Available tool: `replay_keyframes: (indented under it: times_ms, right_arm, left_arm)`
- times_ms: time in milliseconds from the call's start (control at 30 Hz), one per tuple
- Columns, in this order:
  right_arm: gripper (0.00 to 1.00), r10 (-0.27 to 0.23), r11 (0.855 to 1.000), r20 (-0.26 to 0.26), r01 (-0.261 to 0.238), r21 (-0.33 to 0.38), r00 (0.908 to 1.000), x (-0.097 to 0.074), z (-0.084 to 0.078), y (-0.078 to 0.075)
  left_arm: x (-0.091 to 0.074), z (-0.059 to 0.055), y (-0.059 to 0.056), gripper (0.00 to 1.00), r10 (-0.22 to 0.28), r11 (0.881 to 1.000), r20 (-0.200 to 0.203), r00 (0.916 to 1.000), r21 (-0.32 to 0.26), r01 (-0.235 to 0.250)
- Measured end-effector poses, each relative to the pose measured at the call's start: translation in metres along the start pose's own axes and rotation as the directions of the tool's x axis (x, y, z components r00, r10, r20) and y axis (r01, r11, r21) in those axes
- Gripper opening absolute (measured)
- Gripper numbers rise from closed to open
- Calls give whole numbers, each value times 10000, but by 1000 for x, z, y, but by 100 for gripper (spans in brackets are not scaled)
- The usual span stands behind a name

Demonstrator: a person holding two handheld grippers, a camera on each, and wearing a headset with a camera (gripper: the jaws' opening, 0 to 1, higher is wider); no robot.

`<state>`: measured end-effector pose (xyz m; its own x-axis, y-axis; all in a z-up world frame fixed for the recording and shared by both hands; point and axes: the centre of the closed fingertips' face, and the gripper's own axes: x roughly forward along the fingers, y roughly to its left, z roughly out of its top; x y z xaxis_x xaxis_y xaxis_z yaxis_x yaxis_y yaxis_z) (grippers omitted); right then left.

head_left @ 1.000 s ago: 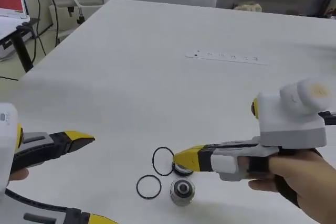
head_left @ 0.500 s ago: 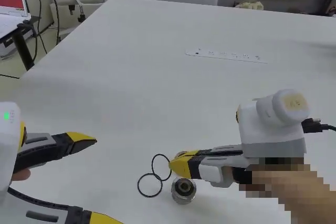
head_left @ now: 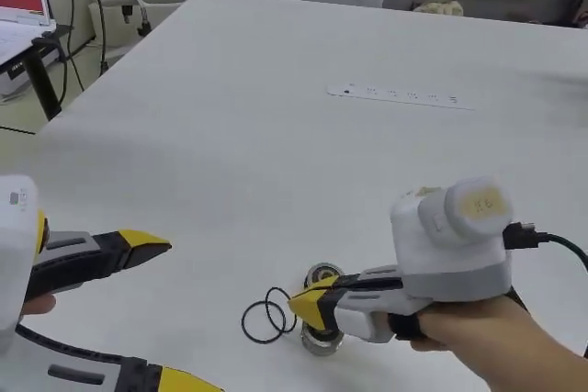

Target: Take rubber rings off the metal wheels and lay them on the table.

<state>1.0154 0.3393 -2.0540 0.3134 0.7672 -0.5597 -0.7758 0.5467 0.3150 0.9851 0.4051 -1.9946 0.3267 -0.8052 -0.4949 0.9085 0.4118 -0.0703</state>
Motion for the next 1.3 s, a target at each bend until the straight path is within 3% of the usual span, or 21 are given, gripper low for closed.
replay_keyframes:
  times_ms: [133,300,700,833,1033,1300]
  right_arm:
    - [5,-563,9975,173,570,-428,9983,0,1,-9]
    - [9,-680,9953,123,687,-683,9976,2,-1,-12]
    - [31,-220,9918,3,219,-1255,9998,8,-4,-1]
    - [30,-221,9912,-39,214,-1303,9997,7,-4,-1]
    - [30,-238,9931,416,284,-1134,9989,1,8,-6]
    - [29,-673,9934,979,758,-856,9929,-13,21,-25]
  left_arm:
    - [0,0,0,85,17,10000,18,10000,-40,-17]
    - [0,0,1,84,44,9999,51,10000,-93,-44]
    - [0,0,0,84,57,9999,65,10000,-97,-56]
    - [0,0,1,84,76,9999,58,10000,-72,-76]
    - [0,0,0,84,41,10000,45,10000,-39,-41]
    - [1,-2,-6,85,-243,9994,-172,9996,246,247]
